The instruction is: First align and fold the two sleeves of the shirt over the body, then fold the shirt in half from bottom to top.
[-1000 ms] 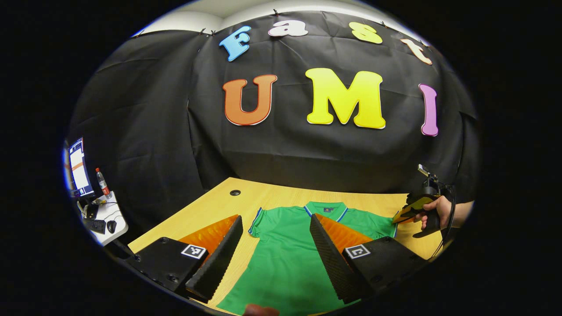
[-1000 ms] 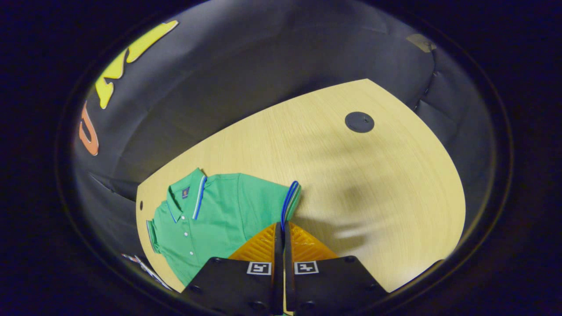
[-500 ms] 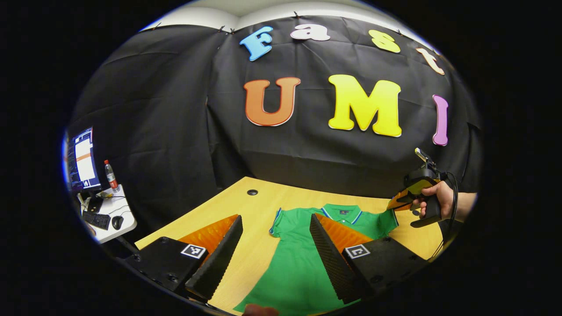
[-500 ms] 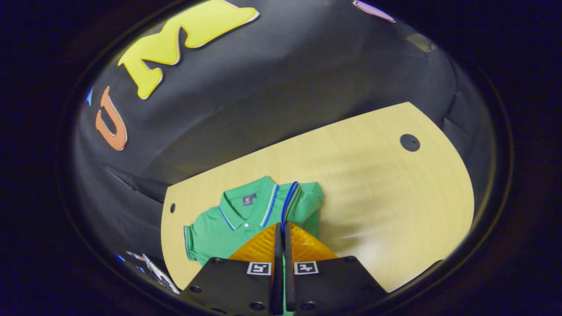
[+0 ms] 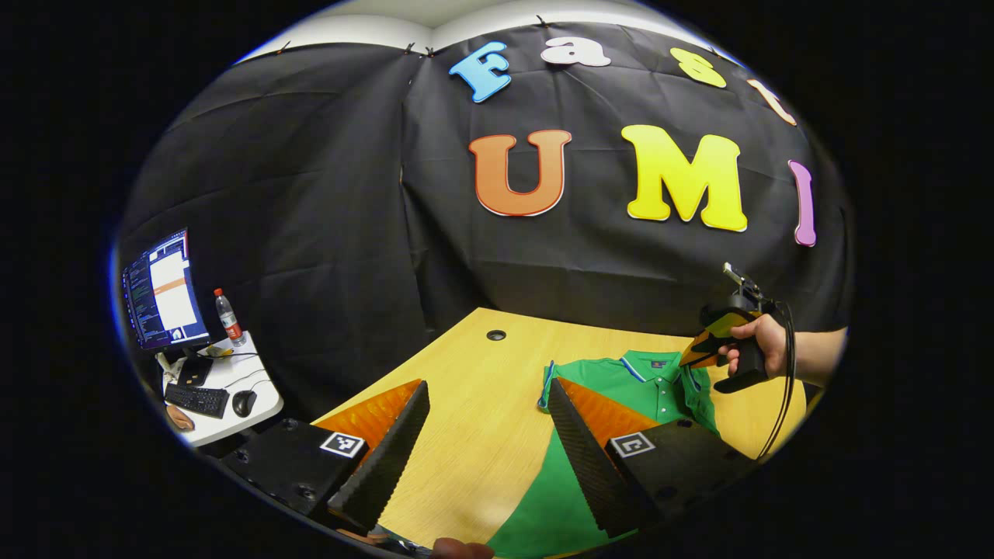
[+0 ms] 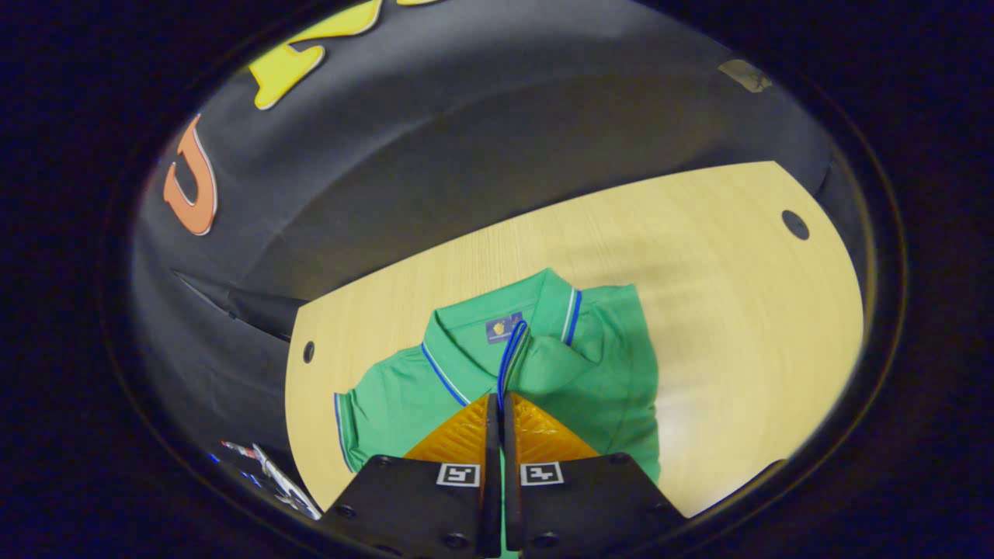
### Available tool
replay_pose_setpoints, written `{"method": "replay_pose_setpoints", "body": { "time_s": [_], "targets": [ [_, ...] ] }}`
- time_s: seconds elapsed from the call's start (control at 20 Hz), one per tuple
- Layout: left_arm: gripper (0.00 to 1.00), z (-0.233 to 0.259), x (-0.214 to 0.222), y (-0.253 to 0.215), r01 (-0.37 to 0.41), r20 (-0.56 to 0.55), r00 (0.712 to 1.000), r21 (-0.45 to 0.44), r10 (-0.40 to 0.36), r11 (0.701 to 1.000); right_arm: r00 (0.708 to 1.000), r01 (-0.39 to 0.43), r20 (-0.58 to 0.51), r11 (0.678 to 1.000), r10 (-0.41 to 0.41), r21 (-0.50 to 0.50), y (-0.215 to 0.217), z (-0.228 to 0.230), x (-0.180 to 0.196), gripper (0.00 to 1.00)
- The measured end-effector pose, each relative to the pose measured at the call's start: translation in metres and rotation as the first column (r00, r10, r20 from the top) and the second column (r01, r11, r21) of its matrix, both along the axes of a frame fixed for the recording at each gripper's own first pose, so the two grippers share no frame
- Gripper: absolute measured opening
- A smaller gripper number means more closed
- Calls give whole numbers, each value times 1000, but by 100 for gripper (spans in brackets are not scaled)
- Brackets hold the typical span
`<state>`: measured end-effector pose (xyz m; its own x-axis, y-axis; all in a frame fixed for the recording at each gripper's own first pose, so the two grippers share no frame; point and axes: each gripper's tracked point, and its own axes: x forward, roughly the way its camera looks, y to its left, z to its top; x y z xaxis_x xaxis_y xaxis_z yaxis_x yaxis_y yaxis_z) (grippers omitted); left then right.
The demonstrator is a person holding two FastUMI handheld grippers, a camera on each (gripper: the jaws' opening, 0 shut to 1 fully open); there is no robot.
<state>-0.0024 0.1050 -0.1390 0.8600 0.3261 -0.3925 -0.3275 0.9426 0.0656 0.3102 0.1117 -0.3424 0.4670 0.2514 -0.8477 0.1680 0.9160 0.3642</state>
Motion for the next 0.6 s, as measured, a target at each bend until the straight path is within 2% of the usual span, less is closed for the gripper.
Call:
{"method": "replay_pose_setpoints", "body": {
  "time_s": [0.1,0.15,0.2,0.35,0.4,0.45,0.5,0.6],
  "targets": [
    [99,0,-3,6,-4,-8,1000,5,4,1000,1000,-2,-23,1000,2,-13,10,-17,2,4],
    [99,-2,-6,6,0,-15,1000,7,0,1000,1000,-2,-31,1000,2,1,20,-24,3,4],
    [99,-4,-8,7,6,-24,1000,5,-6,1000,999,-1,-42,1000,1,13,25,-28,2,10],
    [99,-6,-11,17,11,-34,999,9,-10,1000,999,20,-51,998,-17,54,35,-29,0,10],
    [99,-5,-10,19,14,-35,999,11,-14,1000,999,25,-48,998,-22,63,37,-26,-2,24],
    [99,-5,-9,20,21,-33,999,11,-21,1000,999,26,-37,998,-24,59,33,-20,-4,27],
    [99,-4,-8,20,29,-28,999,8,-29,1000,999,22,-25,999,-21,49,31,-16,-6,41],
    [99,-2,-3,18,52,-18,999,-4,-52,999,1000,5,8,1000,-5,7,22,-4,-13,64]
  ]
}}
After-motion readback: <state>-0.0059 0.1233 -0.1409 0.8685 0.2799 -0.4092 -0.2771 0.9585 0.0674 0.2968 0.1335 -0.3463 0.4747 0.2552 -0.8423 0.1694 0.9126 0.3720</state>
